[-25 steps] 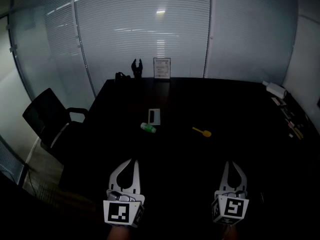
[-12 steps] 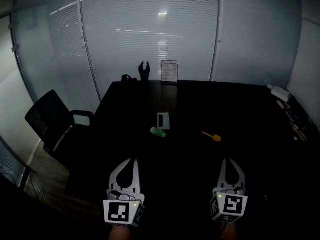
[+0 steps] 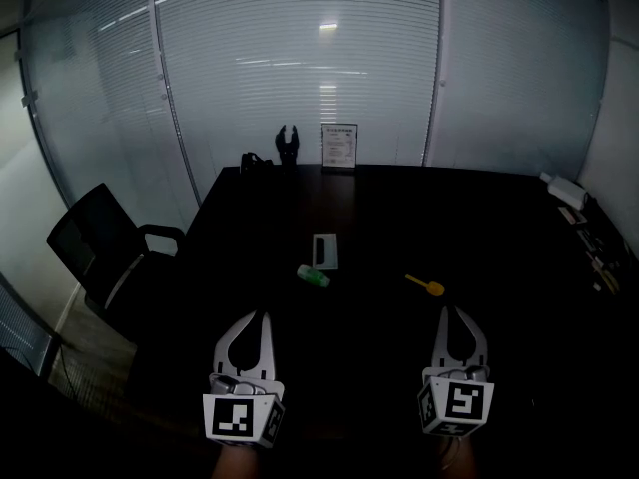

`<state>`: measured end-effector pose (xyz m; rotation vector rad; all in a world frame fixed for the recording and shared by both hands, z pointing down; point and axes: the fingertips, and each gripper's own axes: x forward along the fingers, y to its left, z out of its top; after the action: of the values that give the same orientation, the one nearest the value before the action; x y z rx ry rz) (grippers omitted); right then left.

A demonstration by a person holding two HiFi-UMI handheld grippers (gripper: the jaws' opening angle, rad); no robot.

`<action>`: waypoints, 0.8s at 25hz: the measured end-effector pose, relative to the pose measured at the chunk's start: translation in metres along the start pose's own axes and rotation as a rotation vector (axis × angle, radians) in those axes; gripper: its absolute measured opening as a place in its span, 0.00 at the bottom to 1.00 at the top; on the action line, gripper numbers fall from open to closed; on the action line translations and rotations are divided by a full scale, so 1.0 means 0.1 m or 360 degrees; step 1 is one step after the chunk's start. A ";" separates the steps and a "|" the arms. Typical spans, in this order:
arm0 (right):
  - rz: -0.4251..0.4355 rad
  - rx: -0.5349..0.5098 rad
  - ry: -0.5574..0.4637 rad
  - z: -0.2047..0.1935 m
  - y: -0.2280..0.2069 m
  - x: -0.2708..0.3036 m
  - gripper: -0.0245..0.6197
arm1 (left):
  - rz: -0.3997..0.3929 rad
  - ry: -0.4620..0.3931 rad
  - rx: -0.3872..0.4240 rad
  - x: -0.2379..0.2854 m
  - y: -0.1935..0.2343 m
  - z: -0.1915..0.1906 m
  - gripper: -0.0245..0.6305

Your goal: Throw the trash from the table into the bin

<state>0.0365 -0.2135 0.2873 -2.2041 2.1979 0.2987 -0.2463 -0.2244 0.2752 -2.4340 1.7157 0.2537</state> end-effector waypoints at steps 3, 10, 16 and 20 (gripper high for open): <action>0.0021 0.0010 -0.0008 -0.02 -0.05 0.23 0.05 | 0.0036 -0.0003 0.0020 0.20 0.05 0.00 0.03; 0.0066 0.0011 -0.0006 -0.14 -0.24 0.68 0.05 | 0.0088 -0.0030 0.0030 0.66 -0.01 -0.01 0.03; 0.0098 0.0023 0.0038 -0.31 -0.40 1.01 0.05 | 0.0109 0.0020 0.0043 0.96 -0.08 -0.16 0.03; 0.0108 0.0026 0.0055 -0.37 -0.51 1.21 0.05 | 0.0105 0.0012 0.0047 1.16 -0.14 -0.19 0.03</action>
<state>0.0905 -0.3380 0.2994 -2.1464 2.2879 0.2446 -0.1943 -0.3301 0.2677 -2.3637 1.7916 0.2253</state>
